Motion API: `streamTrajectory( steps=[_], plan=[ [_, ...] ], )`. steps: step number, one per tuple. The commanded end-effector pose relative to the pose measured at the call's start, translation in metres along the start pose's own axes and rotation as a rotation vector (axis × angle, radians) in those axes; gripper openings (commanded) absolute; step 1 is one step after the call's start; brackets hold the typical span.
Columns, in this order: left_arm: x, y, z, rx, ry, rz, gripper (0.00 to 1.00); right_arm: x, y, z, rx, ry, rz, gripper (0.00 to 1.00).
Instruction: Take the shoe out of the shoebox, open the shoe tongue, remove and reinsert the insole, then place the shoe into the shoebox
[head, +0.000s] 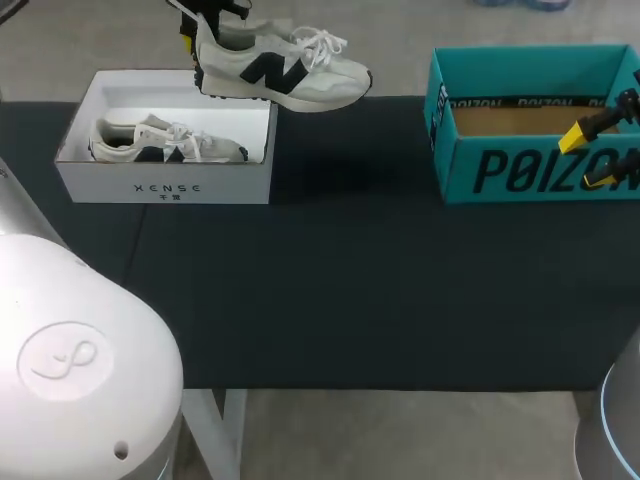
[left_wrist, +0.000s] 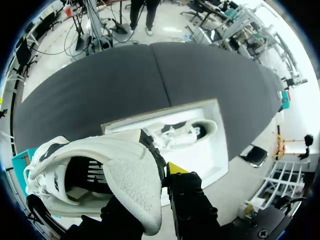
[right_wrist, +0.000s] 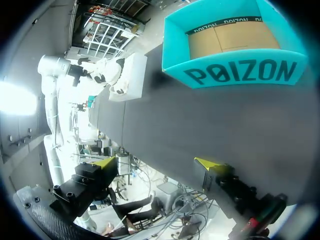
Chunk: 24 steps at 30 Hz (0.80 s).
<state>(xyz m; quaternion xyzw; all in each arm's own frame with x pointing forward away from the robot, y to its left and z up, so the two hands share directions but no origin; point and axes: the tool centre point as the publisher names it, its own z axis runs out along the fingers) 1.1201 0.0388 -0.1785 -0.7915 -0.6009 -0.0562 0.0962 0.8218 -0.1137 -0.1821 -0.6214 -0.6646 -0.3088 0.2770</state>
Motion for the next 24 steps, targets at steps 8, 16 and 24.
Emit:
streamTrajectory(
  steps=[8, 16, 24],
  plan=[
    [0.002, 0.015, 0.004, -0.021, 0.001, 0.024, 0.0, 0.0, 0.0, 0.0, 0.002, -0.003, 0.001, 1.0],
    [0.039, 0.041, 0.02, -0.146, 0.006, -0.048, 0.0, 0.0, 0.0, 0.0, 0.002, -0.003, 0.001, 1.0],
    [0.08, 0.068, 0.033, -0.177, 0.012, 0.039, 0.0, 0.0, 0.0, 0.0, 0.002, -0.003, 0.001, 1.0]
  ],
)
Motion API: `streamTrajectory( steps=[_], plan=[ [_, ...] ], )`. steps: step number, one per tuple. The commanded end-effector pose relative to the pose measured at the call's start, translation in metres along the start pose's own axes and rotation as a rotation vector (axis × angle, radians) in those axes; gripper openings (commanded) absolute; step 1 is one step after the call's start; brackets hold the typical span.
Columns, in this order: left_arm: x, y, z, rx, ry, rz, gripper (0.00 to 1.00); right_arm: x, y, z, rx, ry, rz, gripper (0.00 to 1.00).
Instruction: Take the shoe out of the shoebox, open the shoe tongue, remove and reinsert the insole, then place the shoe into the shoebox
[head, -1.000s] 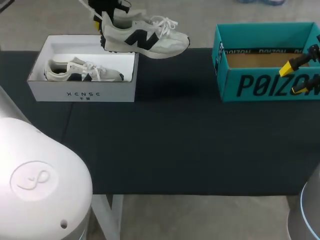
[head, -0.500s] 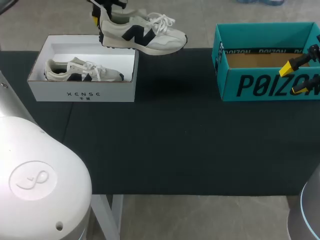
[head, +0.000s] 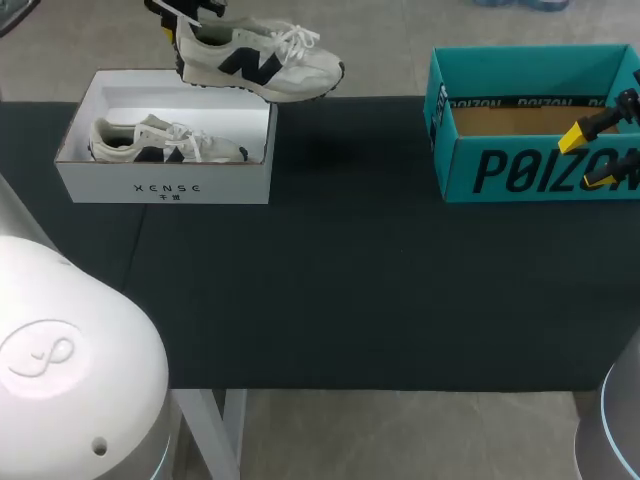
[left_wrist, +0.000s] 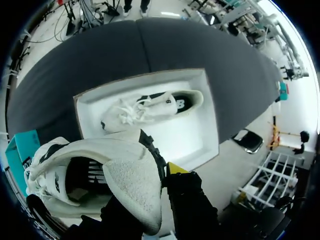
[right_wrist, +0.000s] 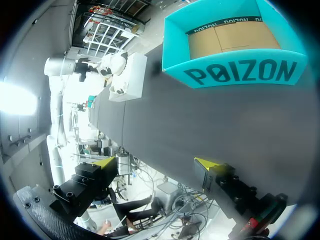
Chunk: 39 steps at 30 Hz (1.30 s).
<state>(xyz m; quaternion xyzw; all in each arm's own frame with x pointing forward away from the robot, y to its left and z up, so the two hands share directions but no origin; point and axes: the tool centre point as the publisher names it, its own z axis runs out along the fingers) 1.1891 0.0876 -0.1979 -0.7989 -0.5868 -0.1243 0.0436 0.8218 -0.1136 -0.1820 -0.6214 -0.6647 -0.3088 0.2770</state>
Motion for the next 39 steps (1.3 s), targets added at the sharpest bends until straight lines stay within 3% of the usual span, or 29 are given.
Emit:
streamTrajectory(
  steps=[1, 10, 16, 30, 39],
  plan=[
    [0.023, 0.016, 0.011, -0.019, -0.017, 0.022, 0.0, 0.0, 0.001, 0.0, 0.002, -0.003, 0.001, 1.0],
    [0.068, 0.054, 0.036, 0.029, -0.044, -0.037, 0.0, 0.0, 0.001, 0.0, 0.002, -0.003, 0.001, 1.0],
    [0.1, 0.066, 0.052, 0.026, -0.059, 0.011, 0.0, 0.0, 0.001, 0.0, 0.002, -0.003, 0.001, 1.0],
    [0.152, 0.057, 0.084, 0.062, -0.108, 0.052, 0.0, 0.0, 0.001, 0.0, 0.002, -0.003, 0.001, 1.0],
    [0.154, 0.042, 0.107, 0.054, -0.098, -0.071, 0.0, 0.0, 0.001, 0.0, 0.002, -0.003, 0.001, 1.0]
  ],
)
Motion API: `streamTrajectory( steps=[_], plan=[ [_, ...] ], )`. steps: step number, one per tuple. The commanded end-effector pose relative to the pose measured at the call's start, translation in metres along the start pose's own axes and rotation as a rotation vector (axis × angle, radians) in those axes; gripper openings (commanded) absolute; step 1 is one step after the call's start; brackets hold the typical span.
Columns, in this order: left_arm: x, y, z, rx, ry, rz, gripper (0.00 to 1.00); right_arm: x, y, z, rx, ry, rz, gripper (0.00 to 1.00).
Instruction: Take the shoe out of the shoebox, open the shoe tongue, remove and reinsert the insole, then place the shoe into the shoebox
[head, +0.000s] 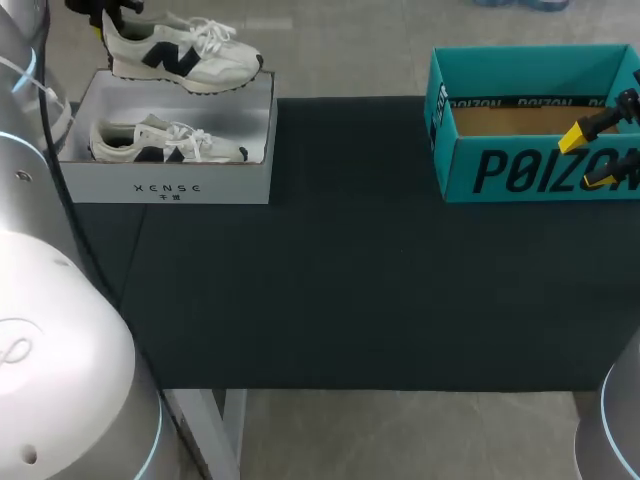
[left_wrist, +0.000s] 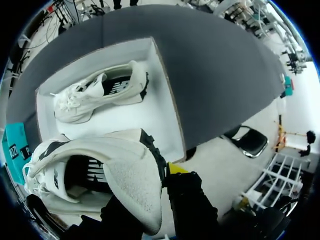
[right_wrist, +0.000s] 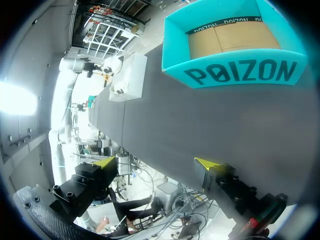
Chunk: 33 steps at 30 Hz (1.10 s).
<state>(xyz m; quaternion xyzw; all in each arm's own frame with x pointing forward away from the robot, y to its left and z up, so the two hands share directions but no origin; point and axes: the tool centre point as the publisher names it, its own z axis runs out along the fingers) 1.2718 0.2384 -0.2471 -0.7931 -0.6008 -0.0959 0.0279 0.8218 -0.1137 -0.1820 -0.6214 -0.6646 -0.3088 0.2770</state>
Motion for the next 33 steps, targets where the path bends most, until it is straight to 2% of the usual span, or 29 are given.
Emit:
streamTrajectory(
  steps=[1, 2, 4, 9, 19, 28, 33],
  plan=[
    [0.003, 0.014, 0.018, 0.042, -0.031, -0.09, 0.0, 0.0, 0.0, 0.0, 0.002, -0.003, 0.001, 1.0],
    [0.001, 0.015, 0.022, 0.042, -0.016, -0.106, 0.0, 0.0, 0.0, 0.0, 0.002, -0.003, 0.001, 1.0],
    [0.0, 0.017, 0.027, 0.085, -0.054, -0.091, 0.0, 0.0, 0.0, 0.0, 0.002, -0.003, 0.001, 1.0],
    [-0.002, 0.014, 0.034, 0.101, -0.046, -0.067, 0.0, 0.0, 0.0, 0.0, 0.002, -0.003, 0.001, 1.0],
    [0.008, 0.002, 0.054, 0.155, -0.039, -0.007, 0.0, 0.0, 0.0, 0.0, 0.002, -0.003, 0.001, 1.0],
    [0.015, -0.003, 0.076, 0.195, -0.019, -0.053, 0.0, 0.0, 0.0, 0.0, 0.002, -0.003, 0.001, 1.0],
    [0.008, -0.008, 0.091, 0.233, -0.036, -0.068, 0.0, 0.0, 0.0, 0.0, 0.002, -0.003, 0.001, 1.0]
  ],
)
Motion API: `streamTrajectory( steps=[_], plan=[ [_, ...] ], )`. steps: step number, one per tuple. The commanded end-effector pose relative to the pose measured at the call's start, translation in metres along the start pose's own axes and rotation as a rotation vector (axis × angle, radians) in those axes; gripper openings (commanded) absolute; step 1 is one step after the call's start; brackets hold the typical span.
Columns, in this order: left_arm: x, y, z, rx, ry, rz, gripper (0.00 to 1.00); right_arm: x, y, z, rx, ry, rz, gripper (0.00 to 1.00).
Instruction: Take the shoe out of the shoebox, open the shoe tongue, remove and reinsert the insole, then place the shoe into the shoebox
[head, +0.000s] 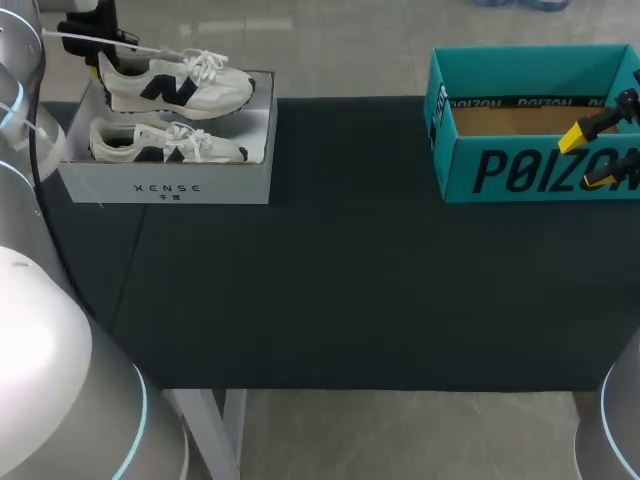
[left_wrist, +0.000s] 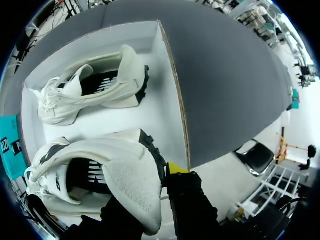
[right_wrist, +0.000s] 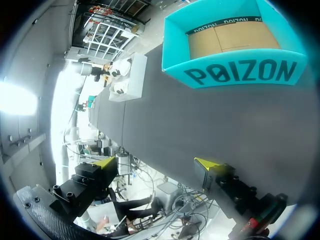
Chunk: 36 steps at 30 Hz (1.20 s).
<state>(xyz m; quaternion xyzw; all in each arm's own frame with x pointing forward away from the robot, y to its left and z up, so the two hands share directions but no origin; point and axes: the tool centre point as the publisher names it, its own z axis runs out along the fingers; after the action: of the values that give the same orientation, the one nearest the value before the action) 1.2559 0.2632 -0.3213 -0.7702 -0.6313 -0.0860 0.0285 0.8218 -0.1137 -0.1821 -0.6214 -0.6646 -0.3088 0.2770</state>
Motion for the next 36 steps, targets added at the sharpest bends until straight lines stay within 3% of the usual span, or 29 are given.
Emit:
streamTrajectory(
  steps=[1, 13, 21, 23, 26, 27, 28, 36],
  plan=[
    [0.0, 0.018, 0.018, 0.214, -0.01, 0.004, 0.0, 0.0, 0.001, 0.0, 0.002, -0.003, 0.001, 1.0],
    [-0.01, 0.011, 0.042, 0.257, 0.023, 0.041, 0.0, 0.0, 0.001, 0.0, 0.002, -0.003, 0.001, 1.0],
    [-0.013, 0.006, 0.061, 0.33, 0.039, 0.031, 0.0, 0.0, 0.001, 0.0, 0.002, -0.003, 0.001, 1.0],
    [-0.013, 0.005, 0.061, 0.342, 0.038, 0.033, 0.35, 0.0, 0.001, 0.0, 0.002, -0.003, 0.001, 1.0],
    [-0.013, 0.003, 0.056, 0.342, 0.031, 0.044, 0.67, 0.0, 0.001, 0.0, 0.002, -0.003, 0.001, 1.0],
    [-0.012, 0.002, 0.053, 0.341, 0.031, 0.045, 0.87, 0.0, 0.001, 0.0, 0.002, -0.003, 0.001, 1.0],
    [-0.011, 0.001, 0.047, 0.342, 0.021, 0.048, 1.0, 0.0, 0.001, 0.0, 0.002, -0.003, 0.001, 1.0],
    [-0.009, -0.009, 0.002, 0.34, -0.029, 0.073, 1.0, 0.0, 0.001, 0.0, 0.002, -0.003, 0.001, 1.0]
  ],
)
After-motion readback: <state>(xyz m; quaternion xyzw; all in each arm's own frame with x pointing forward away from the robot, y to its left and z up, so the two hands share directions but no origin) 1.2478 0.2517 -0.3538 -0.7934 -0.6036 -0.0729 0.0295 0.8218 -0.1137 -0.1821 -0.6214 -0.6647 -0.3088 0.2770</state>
